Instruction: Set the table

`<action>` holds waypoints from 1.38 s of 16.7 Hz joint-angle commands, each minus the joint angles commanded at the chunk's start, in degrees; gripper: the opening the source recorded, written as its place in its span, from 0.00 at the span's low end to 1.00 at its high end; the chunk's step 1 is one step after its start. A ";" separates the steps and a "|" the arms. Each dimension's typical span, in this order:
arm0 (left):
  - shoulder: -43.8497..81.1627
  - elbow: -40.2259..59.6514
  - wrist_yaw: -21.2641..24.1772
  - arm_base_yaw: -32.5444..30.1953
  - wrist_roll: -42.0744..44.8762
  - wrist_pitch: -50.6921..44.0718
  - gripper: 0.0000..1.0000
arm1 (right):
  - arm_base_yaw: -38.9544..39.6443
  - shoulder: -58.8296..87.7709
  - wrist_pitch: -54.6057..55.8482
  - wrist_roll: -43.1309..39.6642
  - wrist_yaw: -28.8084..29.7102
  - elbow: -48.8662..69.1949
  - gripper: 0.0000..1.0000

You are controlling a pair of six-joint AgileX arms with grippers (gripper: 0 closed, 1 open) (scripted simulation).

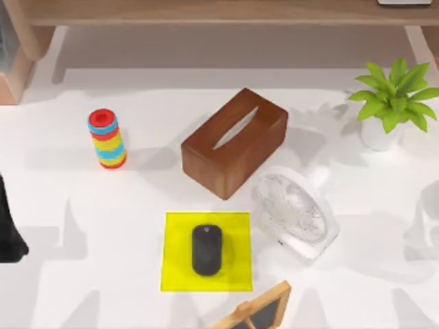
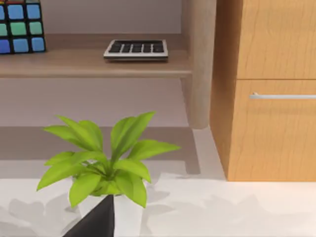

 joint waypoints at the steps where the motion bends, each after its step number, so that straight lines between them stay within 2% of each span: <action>1: 0.00 0.00 0.00 0.00 0.00 0.00 1.00 | 0.00 0.00 0.00 0.00 0.00 0.00 1.00; 5: 3.51 3.58 -0.73 -0.82 0.02 -0.11 1.00 | 0.00 0.00 0.00 0.00 0.00 0.00 1.00; 8: 12.49 12.66 -2.38 -2.68 0.06 -0.37 1.00 | 0.00 0.00 0.00 0.00 0.00 0.00 1.00; 12: 31.73 32.28 -5.46 -6.15 0.13 -0.85 1.00 | 0.00 0.00 0.00 0.00 0.00 0.00 1.00; 20: 76.39 79.10 -12.35 -13.92 0.29 -1.91 1.00 | 0.00 0.00 0.00 0.00 0.00 0.00 1.00; 23: 89.92 92.99 -14.46 -16.30 0.34 -2.24 1.00 | 0.00 0.00 0.00 0.00 0.00 0.00 1.00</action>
